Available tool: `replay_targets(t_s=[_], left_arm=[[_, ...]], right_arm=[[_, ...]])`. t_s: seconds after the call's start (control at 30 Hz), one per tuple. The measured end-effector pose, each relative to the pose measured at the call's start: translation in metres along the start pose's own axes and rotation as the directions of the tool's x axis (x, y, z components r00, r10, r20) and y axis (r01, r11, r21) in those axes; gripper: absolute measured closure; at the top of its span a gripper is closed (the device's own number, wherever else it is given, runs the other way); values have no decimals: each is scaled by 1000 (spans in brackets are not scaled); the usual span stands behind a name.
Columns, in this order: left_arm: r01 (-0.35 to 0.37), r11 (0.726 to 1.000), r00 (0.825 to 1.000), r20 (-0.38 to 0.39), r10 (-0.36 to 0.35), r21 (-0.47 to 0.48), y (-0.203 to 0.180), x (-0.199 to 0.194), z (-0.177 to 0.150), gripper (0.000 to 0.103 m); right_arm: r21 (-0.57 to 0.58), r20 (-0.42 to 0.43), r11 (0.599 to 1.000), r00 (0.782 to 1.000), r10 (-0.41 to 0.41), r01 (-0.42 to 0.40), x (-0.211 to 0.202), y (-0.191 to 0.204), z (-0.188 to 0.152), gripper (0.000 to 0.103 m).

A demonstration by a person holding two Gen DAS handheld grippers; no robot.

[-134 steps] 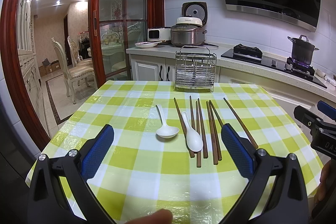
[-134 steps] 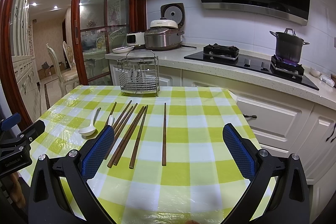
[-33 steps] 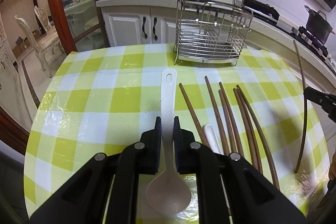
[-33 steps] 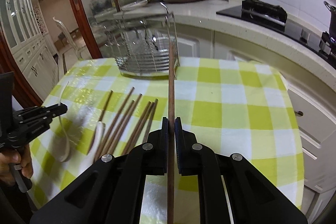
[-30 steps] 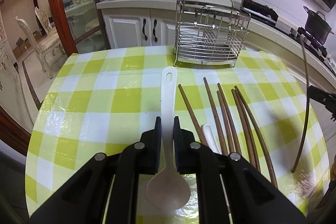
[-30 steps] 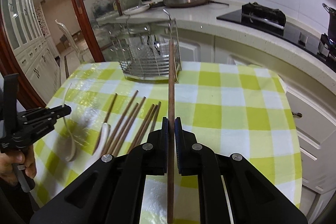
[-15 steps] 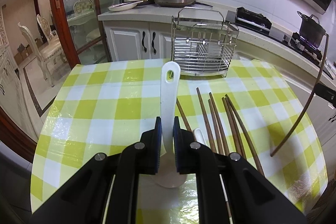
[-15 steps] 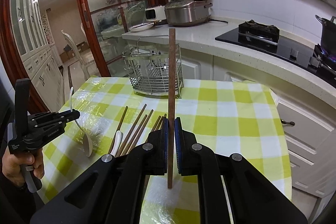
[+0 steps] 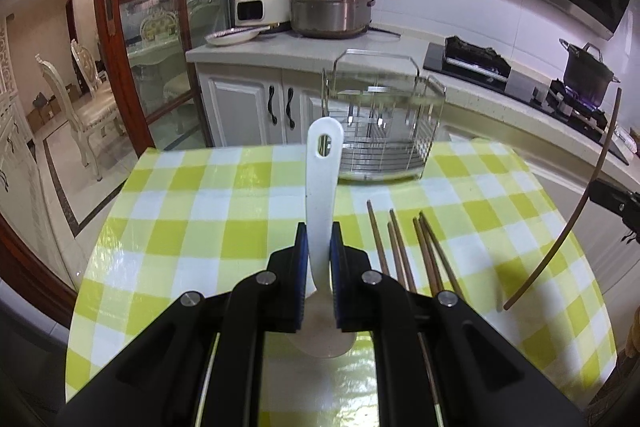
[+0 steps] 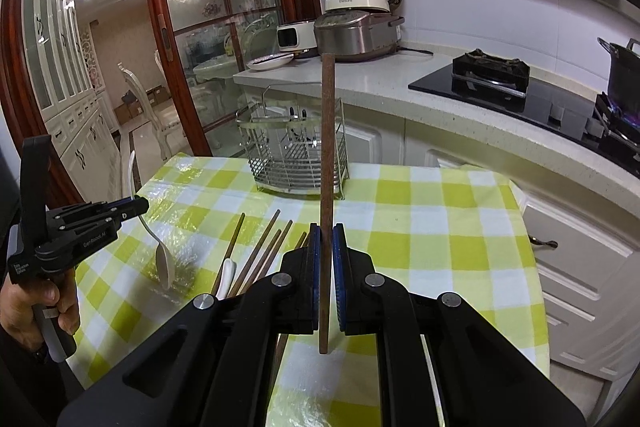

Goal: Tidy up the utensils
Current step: 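Lift and carry the spoon and chopstick with both tools over the wire rack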

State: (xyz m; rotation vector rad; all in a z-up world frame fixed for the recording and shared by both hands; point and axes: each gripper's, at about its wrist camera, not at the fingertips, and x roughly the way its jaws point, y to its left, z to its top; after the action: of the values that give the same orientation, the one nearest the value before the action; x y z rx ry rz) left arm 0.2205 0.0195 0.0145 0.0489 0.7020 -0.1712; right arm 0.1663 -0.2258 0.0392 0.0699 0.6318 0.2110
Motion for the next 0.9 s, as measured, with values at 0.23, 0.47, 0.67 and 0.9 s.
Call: replay_targets(t_s=[0.23, 0.47, 0.67, 0.9], left_arm=[[43, 999, 994, 103, -43, -2, -1, -12, 49, 93], [76, 997, 974, 214, -76, 6, -9, -19, 109, 93], [89, 996, 952, 292, -92, 25, -24, -10, 150, 93], [94, 996, 930, 358, -89, 3, -28, 16, 181, 93]], right_arm=[[-43, 57, 999, 998, -14, 16, -5, 8, 46, 93], [-61, 136, 997, 990, -39, 48, -2, 18, 110, 93], [-55, 198, 996, 979, -54, 66, 14, 28, 160, 93], [-39, 254, 995, 964, -75, 88, 47, 31, 203, 93]])
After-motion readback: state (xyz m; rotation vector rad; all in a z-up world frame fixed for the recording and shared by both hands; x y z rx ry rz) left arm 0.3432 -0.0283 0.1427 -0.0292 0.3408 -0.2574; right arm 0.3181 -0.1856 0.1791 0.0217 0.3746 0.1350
